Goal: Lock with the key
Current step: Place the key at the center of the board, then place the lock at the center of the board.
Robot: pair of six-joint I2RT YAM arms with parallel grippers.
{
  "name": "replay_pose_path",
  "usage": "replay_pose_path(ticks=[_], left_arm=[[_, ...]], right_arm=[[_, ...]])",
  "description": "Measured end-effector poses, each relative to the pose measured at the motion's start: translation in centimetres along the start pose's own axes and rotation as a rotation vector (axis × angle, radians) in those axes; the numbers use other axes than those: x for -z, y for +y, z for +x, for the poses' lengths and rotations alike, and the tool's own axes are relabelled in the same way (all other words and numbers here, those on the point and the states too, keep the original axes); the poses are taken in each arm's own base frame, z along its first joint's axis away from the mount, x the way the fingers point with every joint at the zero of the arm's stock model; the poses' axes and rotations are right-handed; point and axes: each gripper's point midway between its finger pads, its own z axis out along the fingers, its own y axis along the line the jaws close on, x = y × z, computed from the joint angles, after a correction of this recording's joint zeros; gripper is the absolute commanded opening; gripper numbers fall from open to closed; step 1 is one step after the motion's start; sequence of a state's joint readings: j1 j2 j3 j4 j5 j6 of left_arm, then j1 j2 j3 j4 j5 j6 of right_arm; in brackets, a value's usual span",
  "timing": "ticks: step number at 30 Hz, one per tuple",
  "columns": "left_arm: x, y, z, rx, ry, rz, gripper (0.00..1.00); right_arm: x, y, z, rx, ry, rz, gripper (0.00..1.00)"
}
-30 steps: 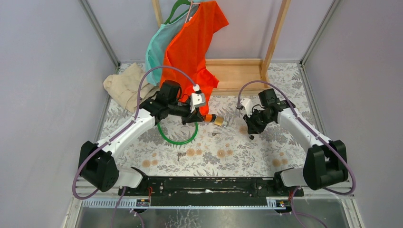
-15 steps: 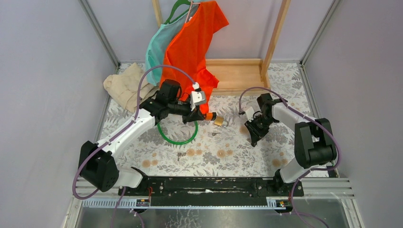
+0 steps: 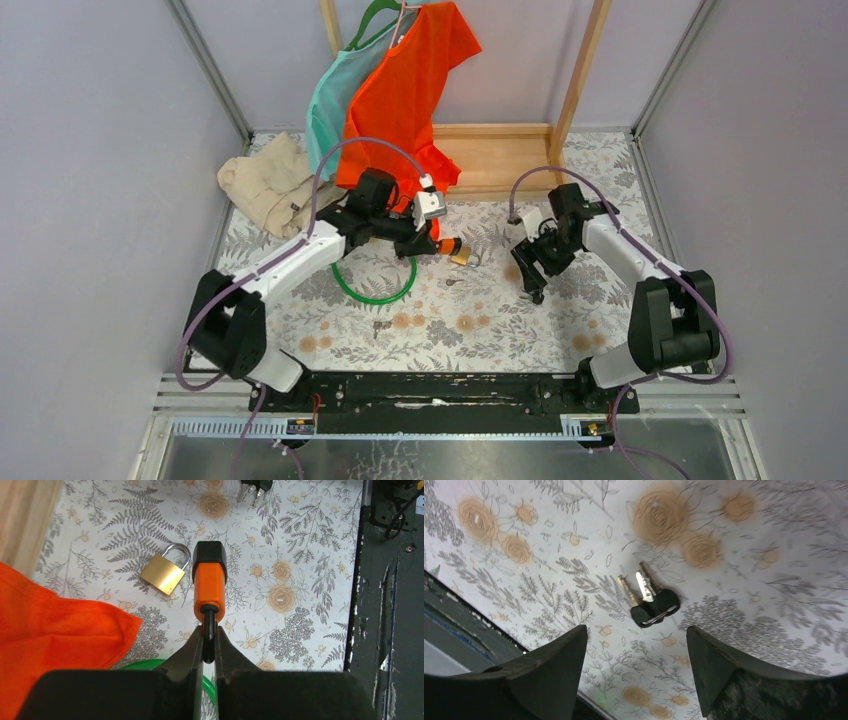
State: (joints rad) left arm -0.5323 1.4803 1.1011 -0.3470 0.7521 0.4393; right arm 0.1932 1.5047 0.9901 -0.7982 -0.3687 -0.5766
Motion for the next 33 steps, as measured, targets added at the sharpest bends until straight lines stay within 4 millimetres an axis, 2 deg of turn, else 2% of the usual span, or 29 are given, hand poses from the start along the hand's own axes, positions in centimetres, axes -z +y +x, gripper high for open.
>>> replay_pose_path(ticks=[3, 8, 13, 16, 21, 26, 33], left_arm=[[-1.2, 0.2, 0.6, 0.033, 0.021, 0.015, 0.0], [-3.7, 0.6, 0.2, 0.07, 0.034, 0.034, 0.0], [-7.3, 0.0, -0.2, 0.109, 0.048, 0.07, 0.0], [-8.8, -0.2, -0.4, 0.145, 0.052, 0.079, 0.0], [-12.3, 0.2, -1.6, 0.243, 0.046, 0.071, 0.0], [-16.6, 0.3, -1.9, 0.377, 0.056, 0.096, 0.0], [-21.6, 1.2, -1.0, 0.552, 0.086, 0.125, 0.02]], right_arm=[[1.0, -0.7, -1.2, -0.012, -0.051, 0.049, 0.83], [2.3, -2.5, -2.3, -0.105, -0.134, 0.126, 0.85], [4.3, -4.7, -2.9, -0.202, -0.227, 0.214, 0.87], [6.1, -5.8, -3.2, -0.236, -0.288, 0.287, 0.88], [8.7, -7.4, -3.1, -0.283, -0.363, 0.395, 0.88], [9.5, -8.2, -2.1, -0.326, -0.382, 0.445, 0.88], [9.6, -8.5, -1.4, -0.342, -0.372, 0.473, 0.89]])
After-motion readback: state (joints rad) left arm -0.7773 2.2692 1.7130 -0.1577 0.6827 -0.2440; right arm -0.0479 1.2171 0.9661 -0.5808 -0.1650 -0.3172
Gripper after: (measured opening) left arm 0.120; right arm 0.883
